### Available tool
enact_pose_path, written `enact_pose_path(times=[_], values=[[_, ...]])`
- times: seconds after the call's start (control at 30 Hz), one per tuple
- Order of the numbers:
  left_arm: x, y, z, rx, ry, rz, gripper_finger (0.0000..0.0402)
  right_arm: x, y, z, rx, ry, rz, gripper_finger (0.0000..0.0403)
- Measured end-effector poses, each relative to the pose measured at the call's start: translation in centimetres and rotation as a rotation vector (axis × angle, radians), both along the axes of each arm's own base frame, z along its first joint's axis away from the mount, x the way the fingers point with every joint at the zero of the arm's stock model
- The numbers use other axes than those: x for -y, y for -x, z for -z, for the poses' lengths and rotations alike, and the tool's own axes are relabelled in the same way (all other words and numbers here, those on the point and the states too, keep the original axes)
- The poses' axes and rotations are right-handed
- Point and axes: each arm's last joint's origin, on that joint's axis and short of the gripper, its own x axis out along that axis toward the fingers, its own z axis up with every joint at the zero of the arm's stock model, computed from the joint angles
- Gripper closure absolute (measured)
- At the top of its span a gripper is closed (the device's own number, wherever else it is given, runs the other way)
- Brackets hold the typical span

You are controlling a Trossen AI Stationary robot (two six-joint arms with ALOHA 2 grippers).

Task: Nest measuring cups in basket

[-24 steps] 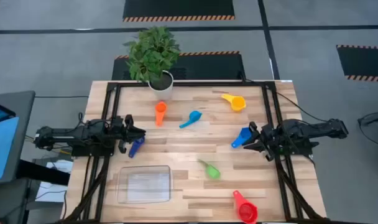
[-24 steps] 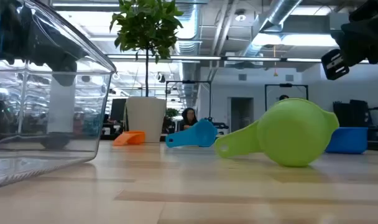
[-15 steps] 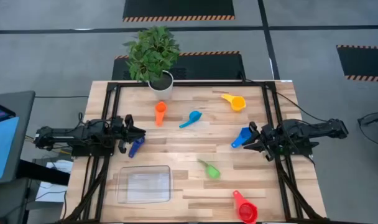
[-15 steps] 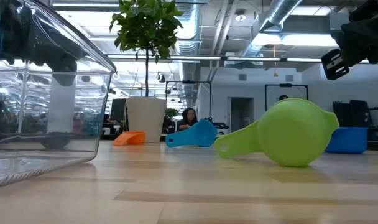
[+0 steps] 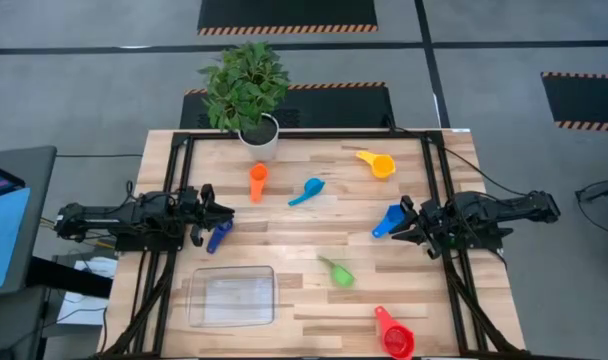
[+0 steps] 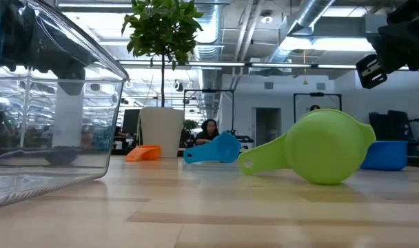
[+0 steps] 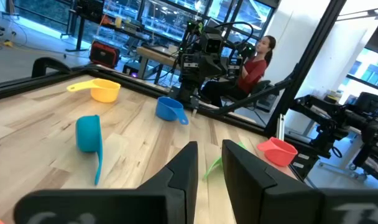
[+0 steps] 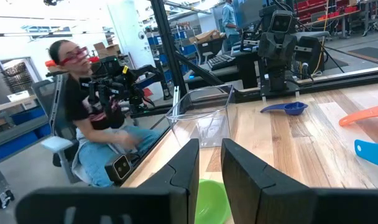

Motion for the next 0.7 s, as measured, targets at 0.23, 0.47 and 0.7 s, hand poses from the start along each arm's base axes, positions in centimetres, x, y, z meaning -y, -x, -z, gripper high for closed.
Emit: enact_pose_path(times=[0.23,0.47,0.7], values=[[0.0,0.0,-0.01,0.0,0.0,0.0,0.034,0.0,0.0,0.0,0.0,0.0,0.0,0.031],[0.0,0.0,0.0,0.0,0.0,0.0,0.034,0.0,0.0,-0.01,0.0,0.0,0.0,0.031],[-0.01,0.01,-0.2,0.021,0.013,-0.001,0.034,0.0,0.0,0.0,0.0,0.0,0.0,0.031]])
